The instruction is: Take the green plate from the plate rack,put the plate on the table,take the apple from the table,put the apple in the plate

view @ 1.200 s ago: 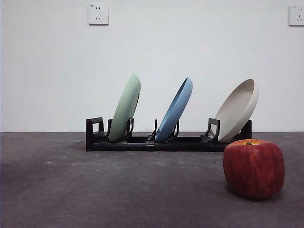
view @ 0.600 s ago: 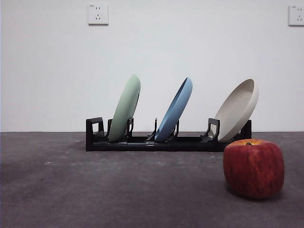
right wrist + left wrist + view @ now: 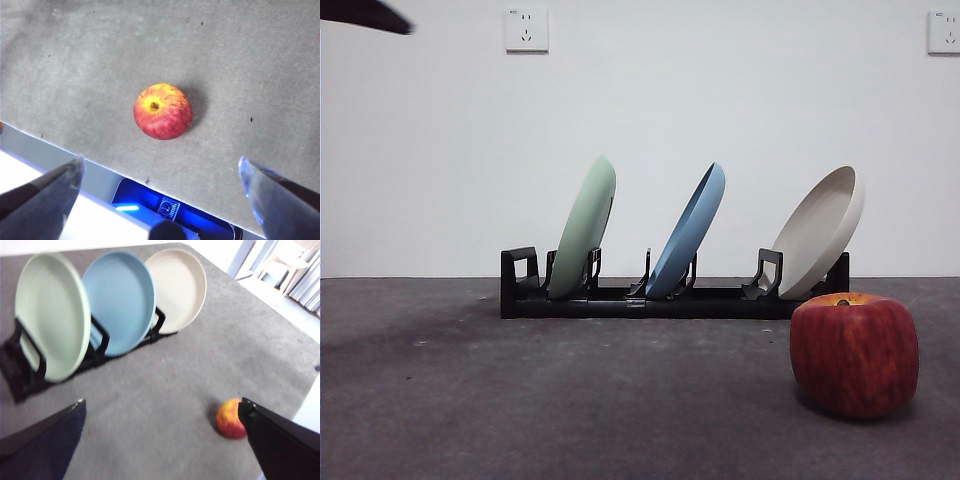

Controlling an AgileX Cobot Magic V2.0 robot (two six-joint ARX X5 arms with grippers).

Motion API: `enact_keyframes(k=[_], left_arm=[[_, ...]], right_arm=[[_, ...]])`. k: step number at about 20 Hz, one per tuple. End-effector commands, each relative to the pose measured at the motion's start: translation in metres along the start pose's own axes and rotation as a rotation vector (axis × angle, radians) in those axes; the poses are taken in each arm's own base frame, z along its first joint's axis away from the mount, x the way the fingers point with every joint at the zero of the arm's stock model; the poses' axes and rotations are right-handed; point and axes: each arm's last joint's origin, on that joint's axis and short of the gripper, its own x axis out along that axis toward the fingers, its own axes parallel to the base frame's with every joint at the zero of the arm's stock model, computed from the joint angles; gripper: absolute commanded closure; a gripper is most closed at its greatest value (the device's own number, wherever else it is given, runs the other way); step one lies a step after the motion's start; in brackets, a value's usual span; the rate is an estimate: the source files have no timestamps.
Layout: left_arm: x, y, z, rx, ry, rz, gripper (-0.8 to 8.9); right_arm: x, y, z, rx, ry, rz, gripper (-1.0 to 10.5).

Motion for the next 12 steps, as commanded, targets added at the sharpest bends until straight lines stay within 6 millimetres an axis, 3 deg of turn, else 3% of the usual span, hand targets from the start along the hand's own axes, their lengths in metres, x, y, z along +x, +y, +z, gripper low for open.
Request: enact_keyframes(k=[1, 6, 12], left_arm=[[0.029, 0.006, 0.022, 0.019, 0.006, -0.023, 2.52], [0.099, 0.03, 0.054, 0.039, 0.032, -0.002, 2.52], [0.177, 0.067, 0.057, 0.01, 0.108, 0.051, 2.52]], right_arm=[[0.0, 0.001, 0.001, -0.002, -0.004, 0.004, 2.9], [0.0, 0.001, 0.0, 0.01, 0.006, 0.004, 2.9], [0.0, 0.001, 0.0, 0.009, 0.006, 0.004, 2.9]])
